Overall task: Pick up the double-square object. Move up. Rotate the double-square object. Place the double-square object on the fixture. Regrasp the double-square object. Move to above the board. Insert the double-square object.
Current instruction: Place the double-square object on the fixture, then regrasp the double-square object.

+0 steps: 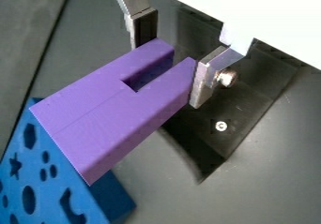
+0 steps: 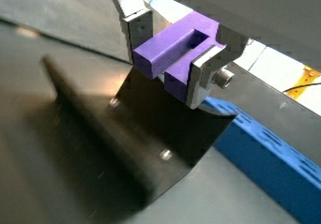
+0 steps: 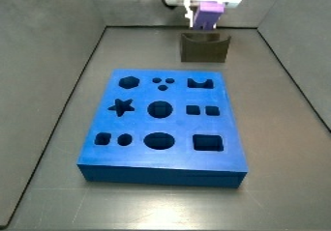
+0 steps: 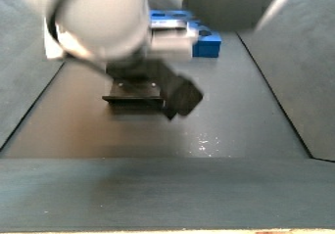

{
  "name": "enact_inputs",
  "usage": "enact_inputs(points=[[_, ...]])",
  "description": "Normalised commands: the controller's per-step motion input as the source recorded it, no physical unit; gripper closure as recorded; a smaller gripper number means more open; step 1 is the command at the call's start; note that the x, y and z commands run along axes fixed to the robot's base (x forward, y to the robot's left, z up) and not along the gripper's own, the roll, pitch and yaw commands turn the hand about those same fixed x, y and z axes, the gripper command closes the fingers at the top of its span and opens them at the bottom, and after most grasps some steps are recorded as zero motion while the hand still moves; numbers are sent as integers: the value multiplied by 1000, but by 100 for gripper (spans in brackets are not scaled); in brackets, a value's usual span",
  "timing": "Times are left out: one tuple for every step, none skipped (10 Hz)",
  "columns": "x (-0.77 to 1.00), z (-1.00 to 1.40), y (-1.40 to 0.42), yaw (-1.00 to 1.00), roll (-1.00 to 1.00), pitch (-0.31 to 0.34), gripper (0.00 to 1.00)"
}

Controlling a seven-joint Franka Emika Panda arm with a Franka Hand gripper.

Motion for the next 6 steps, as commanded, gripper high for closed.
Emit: enact_inputs(points=[[169,-664,87,-137,-219,33,100],[129,-474,69,-126,-177,20,100],[97,-234,66,-113,-165,-5,100],[0,0,0,0,0,0,0],[0,1000,0,-46,25,-21,0],[-1,1000,0,-45,26,-20,0]])
